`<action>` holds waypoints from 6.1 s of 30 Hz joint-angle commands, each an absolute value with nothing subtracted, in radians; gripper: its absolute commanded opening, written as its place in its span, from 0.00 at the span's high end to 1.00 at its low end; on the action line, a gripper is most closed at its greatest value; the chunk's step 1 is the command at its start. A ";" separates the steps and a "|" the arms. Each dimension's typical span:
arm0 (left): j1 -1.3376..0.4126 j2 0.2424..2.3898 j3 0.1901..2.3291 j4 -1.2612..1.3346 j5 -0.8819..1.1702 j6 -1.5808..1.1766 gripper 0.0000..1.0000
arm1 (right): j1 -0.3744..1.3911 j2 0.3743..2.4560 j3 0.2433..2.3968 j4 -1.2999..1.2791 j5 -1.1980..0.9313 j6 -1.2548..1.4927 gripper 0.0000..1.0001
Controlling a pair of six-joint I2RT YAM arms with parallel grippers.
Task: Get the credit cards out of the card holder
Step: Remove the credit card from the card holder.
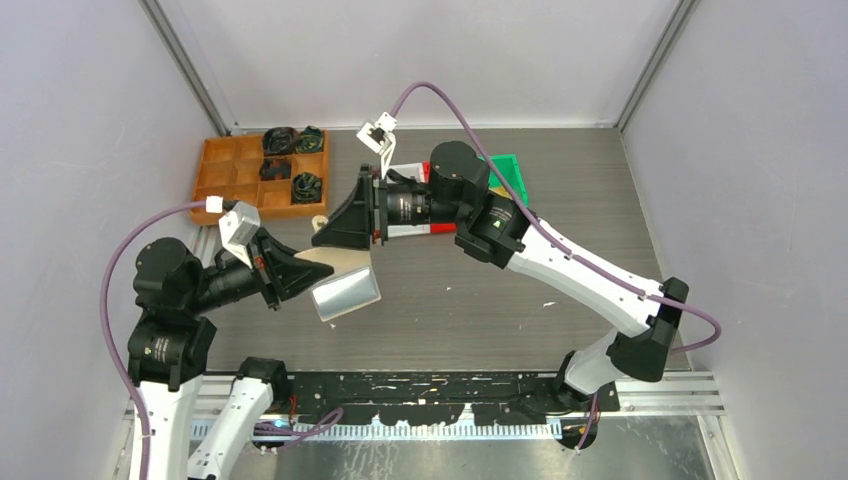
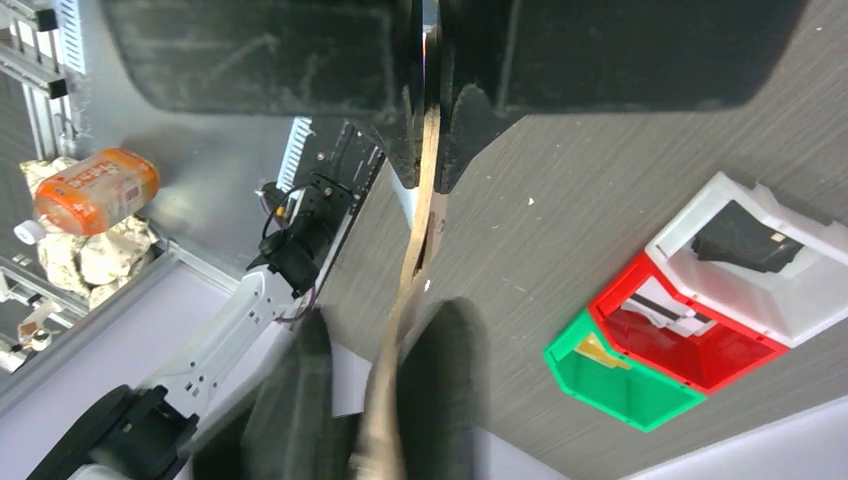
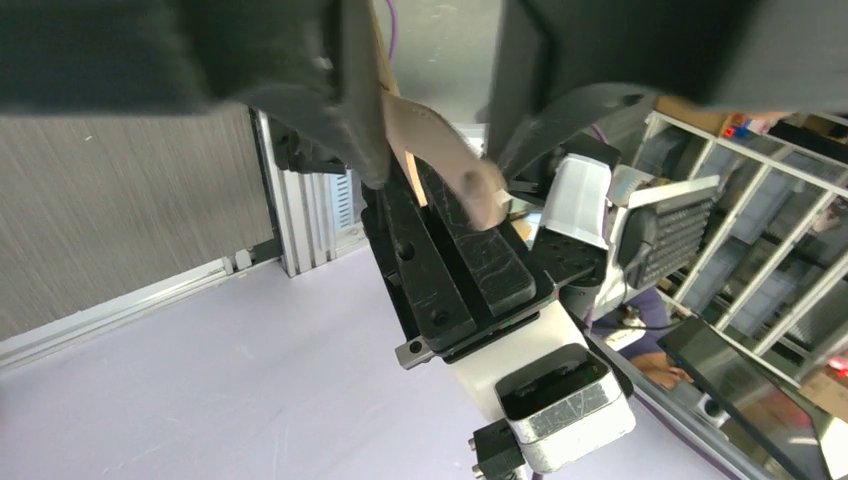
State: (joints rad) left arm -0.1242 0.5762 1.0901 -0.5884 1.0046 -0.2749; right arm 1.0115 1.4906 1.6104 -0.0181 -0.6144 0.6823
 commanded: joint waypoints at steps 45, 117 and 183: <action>-0.126 0.724 1.210 -0.200 0.997 -1.074 1.00 | 0.822 1.238 0.992 0.560 -0.640 0.677 0.39; -0.126 0.550 1.119 -0.331 0.832 -0.640 1.00 | 0.964 1.352 1.182 0.592 -0.686 0.974 0.90; -0.126 0.650 1.183 -0.236 0.855 -1.031 1.00 | 0.941 1.117 0.866 0.667 -0.470 0.860 0.69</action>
